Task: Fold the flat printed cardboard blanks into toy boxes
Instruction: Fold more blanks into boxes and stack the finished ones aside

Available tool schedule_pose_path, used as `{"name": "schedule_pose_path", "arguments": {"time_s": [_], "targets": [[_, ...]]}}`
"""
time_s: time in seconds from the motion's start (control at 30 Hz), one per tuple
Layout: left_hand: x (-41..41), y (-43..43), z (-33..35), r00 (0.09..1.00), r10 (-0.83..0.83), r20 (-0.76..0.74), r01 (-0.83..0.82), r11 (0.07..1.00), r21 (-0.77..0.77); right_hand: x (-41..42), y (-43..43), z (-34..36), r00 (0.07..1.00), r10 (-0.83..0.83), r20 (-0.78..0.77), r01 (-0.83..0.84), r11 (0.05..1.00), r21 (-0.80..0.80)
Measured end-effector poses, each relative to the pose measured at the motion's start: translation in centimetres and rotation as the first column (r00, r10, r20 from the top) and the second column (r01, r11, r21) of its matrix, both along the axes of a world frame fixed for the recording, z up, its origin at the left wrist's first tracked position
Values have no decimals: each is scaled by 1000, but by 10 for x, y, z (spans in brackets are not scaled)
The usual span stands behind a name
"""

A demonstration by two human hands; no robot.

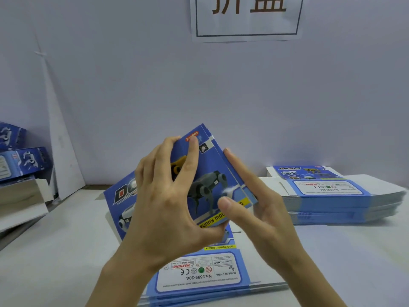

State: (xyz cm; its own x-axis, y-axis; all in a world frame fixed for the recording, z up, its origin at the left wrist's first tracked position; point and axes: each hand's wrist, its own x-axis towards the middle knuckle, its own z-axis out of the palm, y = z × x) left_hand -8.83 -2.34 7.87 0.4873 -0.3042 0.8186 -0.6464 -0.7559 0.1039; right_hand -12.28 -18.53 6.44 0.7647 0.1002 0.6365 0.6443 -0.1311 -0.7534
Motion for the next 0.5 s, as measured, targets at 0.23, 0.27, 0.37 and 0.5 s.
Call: {"name": "schedule_pose_path", "arguments": {"time_s": [0.23, 0.27, 0.37, 0.5], "targets": [[-1, 2, 0, 999, -39, -16, 38, 999, -21, 0, 4, -2, 992, -114, 49, 118, 987, -107], [0, 2, 0, 999, -45, -25, 45, 999, -13, -1, 2, -1, 995, -91, 29, 94, 989, -118], [2, 3, 1, 998, -64, -3, 64, 997, 54, -2, 0, 1, 998, 28, -49, -30, 999, -40], [2, 0, 0, 995, -74, 60, 67, 992, 111, -2, 7, -2, 1000, 23, -16, -22, 998, 58]]}}
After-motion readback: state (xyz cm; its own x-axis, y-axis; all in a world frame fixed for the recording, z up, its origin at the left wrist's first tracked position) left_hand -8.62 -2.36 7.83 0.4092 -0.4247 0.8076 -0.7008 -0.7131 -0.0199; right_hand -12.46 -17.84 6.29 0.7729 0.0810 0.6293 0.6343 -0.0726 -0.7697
